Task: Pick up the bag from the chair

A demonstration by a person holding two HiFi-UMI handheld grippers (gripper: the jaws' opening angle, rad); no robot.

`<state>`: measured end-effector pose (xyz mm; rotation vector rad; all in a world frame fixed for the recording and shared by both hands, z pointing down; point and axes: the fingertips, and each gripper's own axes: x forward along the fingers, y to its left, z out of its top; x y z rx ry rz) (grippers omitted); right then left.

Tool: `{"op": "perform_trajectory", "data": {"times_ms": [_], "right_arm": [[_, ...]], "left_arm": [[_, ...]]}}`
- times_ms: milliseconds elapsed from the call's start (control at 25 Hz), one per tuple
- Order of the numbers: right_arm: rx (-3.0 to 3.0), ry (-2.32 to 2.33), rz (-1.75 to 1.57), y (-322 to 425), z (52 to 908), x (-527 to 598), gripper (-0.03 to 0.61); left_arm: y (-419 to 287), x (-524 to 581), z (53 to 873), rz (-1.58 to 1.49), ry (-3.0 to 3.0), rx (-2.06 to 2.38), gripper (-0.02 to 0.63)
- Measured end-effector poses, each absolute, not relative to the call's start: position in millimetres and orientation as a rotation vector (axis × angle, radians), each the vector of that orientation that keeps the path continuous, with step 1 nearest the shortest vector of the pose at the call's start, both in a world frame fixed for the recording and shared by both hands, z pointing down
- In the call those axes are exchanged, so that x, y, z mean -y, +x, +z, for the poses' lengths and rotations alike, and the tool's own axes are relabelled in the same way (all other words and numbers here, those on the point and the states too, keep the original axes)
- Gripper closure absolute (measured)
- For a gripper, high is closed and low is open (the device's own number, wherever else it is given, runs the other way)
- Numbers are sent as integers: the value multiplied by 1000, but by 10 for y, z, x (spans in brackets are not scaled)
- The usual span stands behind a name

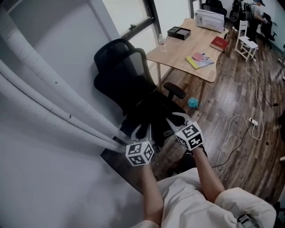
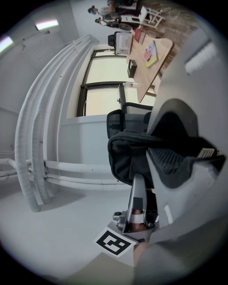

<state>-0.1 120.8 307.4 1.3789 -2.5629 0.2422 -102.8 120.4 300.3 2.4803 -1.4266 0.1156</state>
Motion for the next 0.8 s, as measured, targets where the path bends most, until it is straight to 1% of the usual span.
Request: {"op": "perform_trajectory", "data": {"times_ms": [800], "right_arm": [[2513,1370,278,-31,3255,-1115,515]], "left_arm": [[-1046,-1113,3197,152,2450,1391,537]]}}
